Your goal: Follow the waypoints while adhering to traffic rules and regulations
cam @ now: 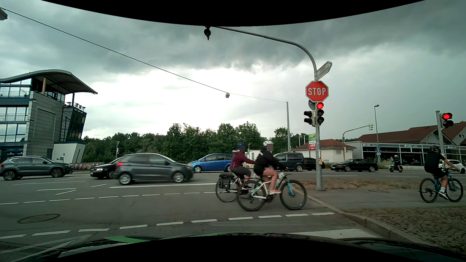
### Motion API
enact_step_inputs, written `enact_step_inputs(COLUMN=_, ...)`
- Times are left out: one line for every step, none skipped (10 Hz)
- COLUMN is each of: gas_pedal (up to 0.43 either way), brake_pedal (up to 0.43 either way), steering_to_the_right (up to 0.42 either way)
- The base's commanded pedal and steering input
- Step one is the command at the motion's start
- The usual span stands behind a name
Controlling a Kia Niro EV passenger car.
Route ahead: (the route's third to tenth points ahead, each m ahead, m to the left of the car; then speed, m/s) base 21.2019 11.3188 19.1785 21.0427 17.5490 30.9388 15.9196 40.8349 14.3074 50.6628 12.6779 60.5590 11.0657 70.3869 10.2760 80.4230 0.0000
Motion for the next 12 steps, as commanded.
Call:
enact_step_inputs(gas_pedal=0.0, brake_pedal=0.323, steering_to_the_right=-0.095)
enact_step_inputs(gas_pedal=0.0, brake_pedal=0.329, steering_to_the_right=-0.095)
enact_step_inputs(gas_pedal=0.0, brake_pedal=0.329, steering_to_the_right=-0.095)
enact_step_inputs(gas_pedal=0.0, brake_pedal=0.323, steering_to_the_right=-0.095)
enact_step_inputs(gas_pedal=0.0, brake_pedal=0.329, steering_to_the_right=-0.095)
enact_step_inputs(gas_pedal=0.0, brake_pedal=0.329, steering_to_the_right=-0.095)
enact_step_inputs(gas_pedal=0.0, brake_pedal=0.329, steering_to_the_right=-0.095)
enact_step_inputs(gas_pedal=0.0, brake_pedal=0.329, steering_to_the_right=-0.095)
enact_step_inputs(gas_pedal=0.0, brake_pedal=0.323, steering_to_the_right=-0.094)
enact_step_inputs(gas_pedal=0.0, brake_pedal=0.329, steering_to_the_right=-0.095)
enact_step_inputs(gas_pedal=0.0, brake_pedal=0.329, steering_to_the_right=-0.095)
enact_step_inputs(gas_pedal=0.0, brake_pedal=0.329, steering_to_the_right=-0.094)
